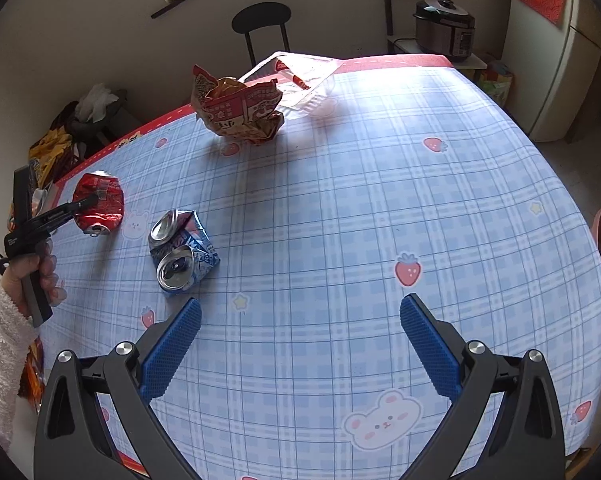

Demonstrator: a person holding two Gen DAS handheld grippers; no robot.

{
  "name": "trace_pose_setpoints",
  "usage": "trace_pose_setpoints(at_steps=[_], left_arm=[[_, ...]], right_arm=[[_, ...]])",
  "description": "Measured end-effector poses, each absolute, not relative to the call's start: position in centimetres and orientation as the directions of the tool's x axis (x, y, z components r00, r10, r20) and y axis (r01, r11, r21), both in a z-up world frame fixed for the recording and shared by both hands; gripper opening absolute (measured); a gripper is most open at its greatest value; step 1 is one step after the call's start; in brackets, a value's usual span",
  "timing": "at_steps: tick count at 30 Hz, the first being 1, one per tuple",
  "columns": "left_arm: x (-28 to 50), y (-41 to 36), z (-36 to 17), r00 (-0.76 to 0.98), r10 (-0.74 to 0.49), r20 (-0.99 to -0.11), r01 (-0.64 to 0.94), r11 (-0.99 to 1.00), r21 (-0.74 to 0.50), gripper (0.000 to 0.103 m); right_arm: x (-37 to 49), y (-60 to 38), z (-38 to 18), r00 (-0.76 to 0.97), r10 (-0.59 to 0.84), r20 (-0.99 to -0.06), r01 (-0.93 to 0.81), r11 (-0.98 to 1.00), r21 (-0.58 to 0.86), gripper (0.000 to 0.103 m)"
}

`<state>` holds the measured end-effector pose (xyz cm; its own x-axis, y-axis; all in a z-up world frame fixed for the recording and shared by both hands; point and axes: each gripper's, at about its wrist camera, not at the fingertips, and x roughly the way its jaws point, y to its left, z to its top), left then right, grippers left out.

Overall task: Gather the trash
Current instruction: 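Grasp the crushed blue-white can with the right gripper while the left gripper holds the red can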

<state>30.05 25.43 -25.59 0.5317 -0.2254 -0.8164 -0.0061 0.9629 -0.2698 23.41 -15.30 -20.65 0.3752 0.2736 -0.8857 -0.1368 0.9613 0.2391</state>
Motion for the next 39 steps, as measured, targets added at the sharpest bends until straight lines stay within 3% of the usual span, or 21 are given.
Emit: trace_pose_setpoints(at_steps=[9,14,17,20,27,39], left_arm=[[23.1,27.1,-22.4,0.616,-0.202,-0.762,-0.064,0.951,-0.304,0.009],[17.6,27.4,-21.5,0.657,-0.176,-0.733,-0.116,0.937,-0.329,0.009],[14.1,27.1,-21.0,0.681,-0.123,-0.722,-0.146,0.943,-0.298,0.009],[11.2,27.9,-20.9,0.689,-0.134,-0.713,-0.199,0.910,-0.363,0.009],[7.8,29.8,-20.5,0.703,-0.125,-0.700,-0.281,0.855,-0.435,0.009],[7.9,27.4,-18.7,0.728,-0.161,-0.667,-0.238,0.853,-0.465,0.009]], right_arm=[[25.5,-7.0,-23.7,0.269,0.407,-0.873,-0.353,0.885,0.304,0.097],[26.2,-1.6,-25.9,0.271,0.382,-0.883,-0.477,0.850,0.221,0.097],[26.8,-0.2,-27.3,0.272,0.344,-0.899,-0.490,0.853,0.178,0.082],[27.3,0.1,-28.2,0.268,0.322,-0.908,-0.479,0.862,0.165,0.070],[27.1,1.1,-28.6,0.282,0.295,-0.913,-0.481,0.867,0.131,0.071],[22.9,0.5,-27.0,0.322,0.296,-0.899,-0.570,0.819,0.065,0.072]])
